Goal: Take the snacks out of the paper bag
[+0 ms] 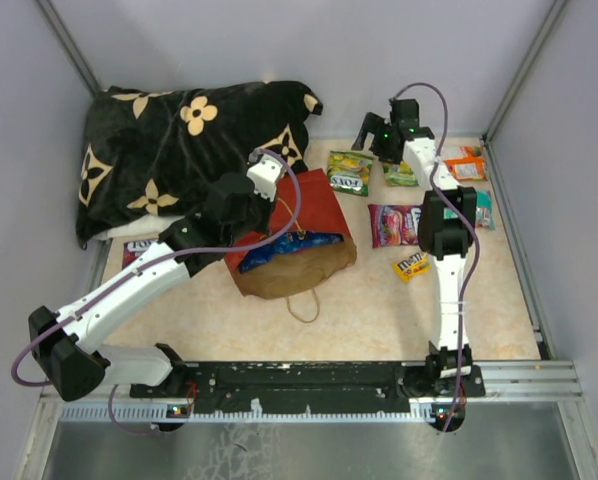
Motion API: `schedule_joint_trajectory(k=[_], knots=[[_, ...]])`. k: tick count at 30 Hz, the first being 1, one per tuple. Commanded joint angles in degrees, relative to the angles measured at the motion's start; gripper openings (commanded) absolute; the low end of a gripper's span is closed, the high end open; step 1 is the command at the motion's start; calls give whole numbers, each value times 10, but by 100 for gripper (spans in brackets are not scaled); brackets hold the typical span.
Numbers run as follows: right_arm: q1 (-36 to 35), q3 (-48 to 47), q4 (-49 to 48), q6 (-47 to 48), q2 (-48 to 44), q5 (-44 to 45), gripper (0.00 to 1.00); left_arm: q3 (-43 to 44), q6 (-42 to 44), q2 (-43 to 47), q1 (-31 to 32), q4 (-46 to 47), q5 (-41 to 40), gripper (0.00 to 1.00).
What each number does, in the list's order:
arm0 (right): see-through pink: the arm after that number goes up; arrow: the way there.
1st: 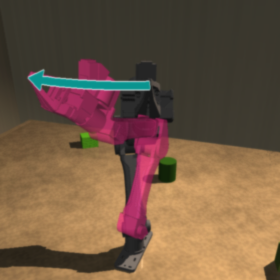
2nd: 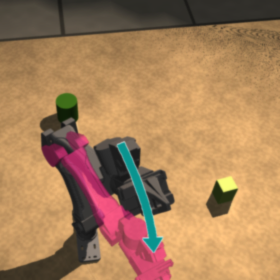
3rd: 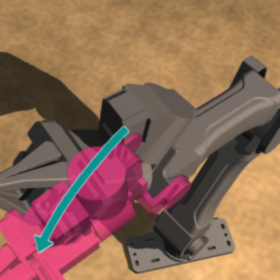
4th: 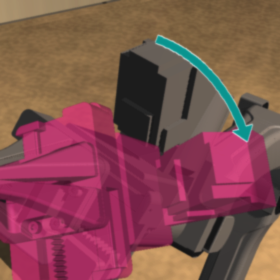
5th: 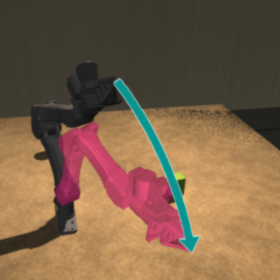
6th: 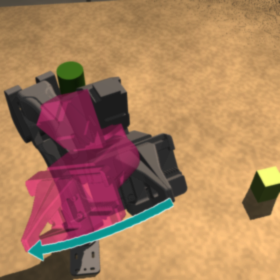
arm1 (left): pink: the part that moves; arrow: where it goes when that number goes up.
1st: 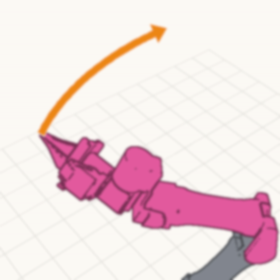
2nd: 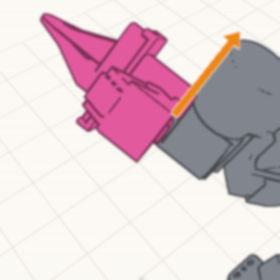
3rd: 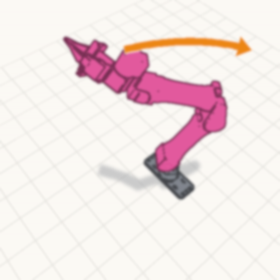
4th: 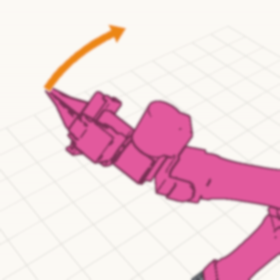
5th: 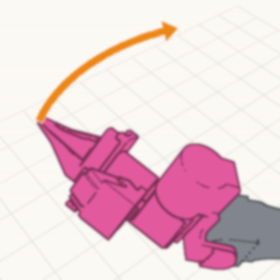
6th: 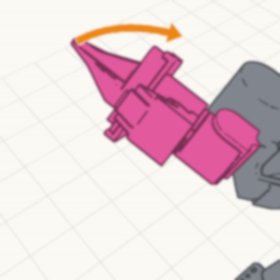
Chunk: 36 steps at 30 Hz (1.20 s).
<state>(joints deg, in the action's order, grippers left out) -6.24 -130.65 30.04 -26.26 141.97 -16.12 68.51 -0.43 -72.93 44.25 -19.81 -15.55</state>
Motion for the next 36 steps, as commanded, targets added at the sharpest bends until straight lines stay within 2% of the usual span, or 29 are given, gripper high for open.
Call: schedule_joint_trajectory(k=[1, 4, 7, 12, 20, 28, 30, 32, 36], knots=[[-46, 42, -10, 84, -127, 132, 99, 2, -3, 4, -2, 0, -2, 0], [-81, 98, -22, 116, -165, 219, 94, 1, -2, 7, -3, 1, -2, 0], [-103, 111, -9, 121, -167, 234, 87, 2, -3, 8, -2, 1, 1, 0], [-128, 107, 17, 116, -123, 254, 83, 2, -4, 10, -2, 0, 2, 0], [-135, 27, 61, 133, -18, 265, 84, 2, -1, 12, -2, -1, 4, 0], [-120, -53, 64, 238, 36, 194, 92, 1, -2, 11, -2, 0, 3, 0], [-118, -50, 60, 237, 13, 189, 95, 2, -3, 8, -2, 0, 2, 0], [-119, -2, 29, 225, -46, 183, 98, 3, -4, 7, -2, -1, 2, 0], [-119, 207, -130, 150, -254, 179, 99, 3, -6, 10, -2, -1, -6, 0]])
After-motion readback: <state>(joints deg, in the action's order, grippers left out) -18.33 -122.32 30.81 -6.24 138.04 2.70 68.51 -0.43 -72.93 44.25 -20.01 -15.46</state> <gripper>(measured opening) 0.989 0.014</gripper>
